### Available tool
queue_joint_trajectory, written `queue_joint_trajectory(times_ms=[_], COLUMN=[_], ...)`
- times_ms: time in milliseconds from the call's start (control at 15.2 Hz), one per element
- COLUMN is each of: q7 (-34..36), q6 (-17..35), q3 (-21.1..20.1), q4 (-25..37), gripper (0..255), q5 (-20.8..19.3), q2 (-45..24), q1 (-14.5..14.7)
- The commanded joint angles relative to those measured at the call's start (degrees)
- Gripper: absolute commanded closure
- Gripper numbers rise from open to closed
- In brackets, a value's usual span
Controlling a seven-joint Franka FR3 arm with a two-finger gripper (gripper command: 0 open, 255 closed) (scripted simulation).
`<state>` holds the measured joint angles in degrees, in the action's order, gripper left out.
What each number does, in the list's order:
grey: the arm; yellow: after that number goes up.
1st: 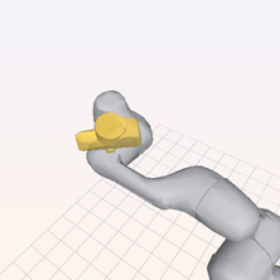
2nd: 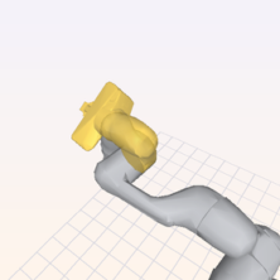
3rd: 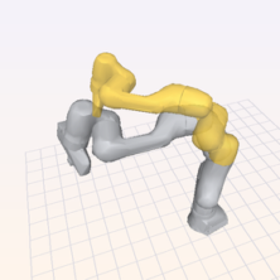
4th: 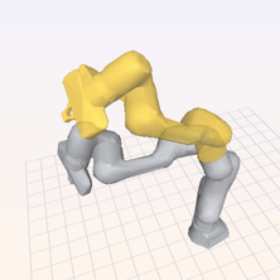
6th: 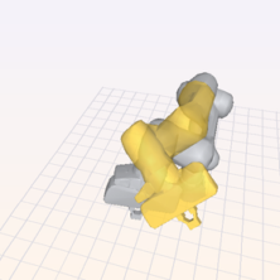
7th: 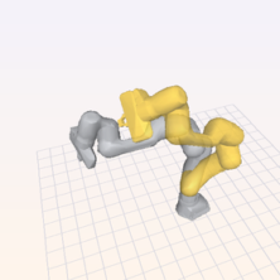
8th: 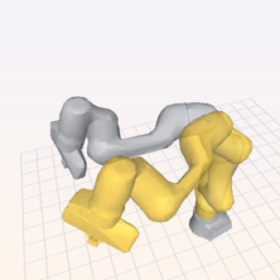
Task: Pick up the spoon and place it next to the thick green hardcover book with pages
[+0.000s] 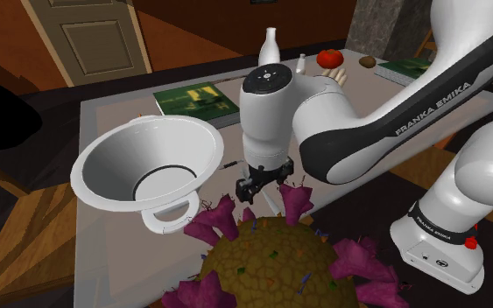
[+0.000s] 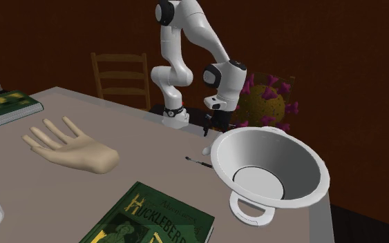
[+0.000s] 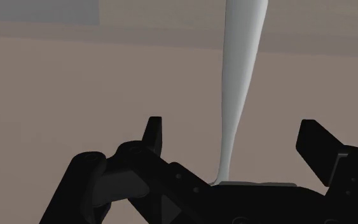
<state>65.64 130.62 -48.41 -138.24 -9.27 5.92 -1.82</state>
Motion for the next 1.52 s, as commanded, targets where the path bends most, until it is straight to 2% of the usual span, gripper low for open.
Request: queue_joint_trajectory(times_ms=[0, 66, 660, 1452], q7=[0.0, 0.01, 0.0, -6.72], q6=[0.01, 0.01, 0.01, -9.02], q3=[0.0, 0.0, -0.01, 2.8], q4=[-0.02, -0.01, -0.02, 4.07], gripper=[0, 255, 255, 255], q5=[-0.01, -0.02, -0.01, 7.02], q2=[-0.01, -0.02, -0.01, 7.62], q1=[0.0, 0.0, -0.01, 1.91])
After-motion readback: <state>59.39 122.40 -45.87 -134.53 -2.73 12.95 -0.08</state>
